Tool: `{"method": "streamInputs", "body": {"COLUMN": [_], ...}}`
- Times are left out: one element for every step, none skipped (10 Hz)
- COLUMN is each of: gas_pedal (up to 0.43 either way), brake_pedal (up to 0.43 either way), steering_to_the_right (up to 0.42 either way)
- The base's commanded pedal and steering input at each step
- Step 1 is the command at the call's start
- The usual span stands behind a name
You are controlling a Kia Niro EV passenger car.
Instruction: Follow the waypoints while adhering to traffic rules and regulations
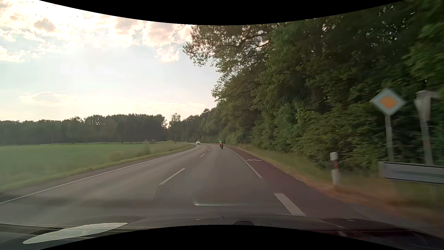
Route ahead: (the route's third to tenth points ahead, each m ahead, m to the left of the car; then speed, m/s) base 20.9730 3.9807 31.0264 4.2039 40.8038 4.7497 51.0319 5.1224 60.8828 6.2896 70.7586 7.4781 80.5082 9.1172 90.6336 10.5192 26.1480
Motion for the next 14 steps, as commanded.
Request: {"method": "streamInputs", "body": {"gas_pedal": [0.579,0.579,0.579,0.579,0.579,0.579,0.579,0.579,0.579,0.579,0.579,0.579,0.579,0.579], "brake_pedal": [0.0,0.0,0.0,0.0,0.0,0.0,0.0,0.0,0.0,0.0,0.0,0.0,0.0,0.0], "steering_to_the_right": [-0.007,-0.008,-0.008,-0.009,-0.012,-0.016,-0.016,-0.016,-0.016,-0.016,-0.016,-0.016,-0.016,-0.018]}}
